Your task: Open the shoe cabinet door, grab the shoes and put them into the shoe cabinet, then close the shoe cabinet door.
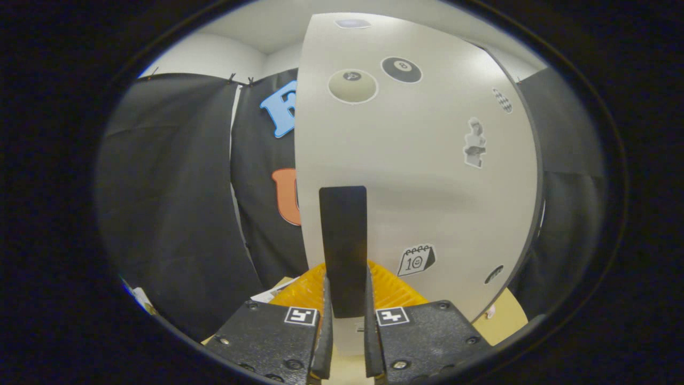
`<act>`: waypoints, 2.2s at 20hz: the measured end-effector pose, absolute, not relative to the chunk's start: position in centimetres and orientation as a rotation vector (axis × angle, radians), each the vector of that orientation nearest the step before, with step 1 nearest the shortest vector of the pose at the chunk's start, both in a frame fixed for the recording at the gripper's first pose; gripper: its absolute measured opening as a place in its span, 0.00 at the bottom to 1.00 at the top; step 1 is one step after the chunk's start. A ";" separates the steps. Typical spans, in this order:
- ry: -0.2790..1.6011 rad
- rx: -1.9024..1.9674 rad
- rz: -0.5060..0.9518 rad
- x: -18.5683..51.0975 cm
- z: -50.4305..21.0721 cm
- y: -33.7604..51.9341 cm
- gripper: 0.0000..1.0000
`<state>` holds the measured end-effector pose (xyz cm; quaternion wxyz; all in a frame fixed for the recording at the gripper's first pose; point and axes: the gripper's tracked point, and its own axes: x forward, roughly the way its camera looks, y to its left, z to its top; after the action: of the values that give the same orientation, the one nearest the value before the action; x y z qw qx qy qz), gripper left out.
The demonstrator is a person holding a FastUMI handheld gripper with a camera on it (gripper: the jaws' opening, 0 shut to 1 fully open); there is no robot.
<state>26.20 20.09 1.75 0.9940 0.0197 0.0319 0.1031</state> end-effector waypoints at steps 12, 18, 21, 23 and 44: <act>0.042 0.059 0.074 10.1 -0.2 6.2 0.21; 0.052 0.026 0.033 7.5 -0.5 -1.2 0.11; 0.060 0.017 0.021 6.8 -0.6 -4.5 0.07; 0.060 0.000 0.006 6.6 -0.7 -6.9 0.05; 0.145 0.017 -0.093 -2.6 -6.5 -12.0 0.47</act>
<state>-2.61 -11.98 -6.48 0.9962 0.0085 0.0726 -0.0465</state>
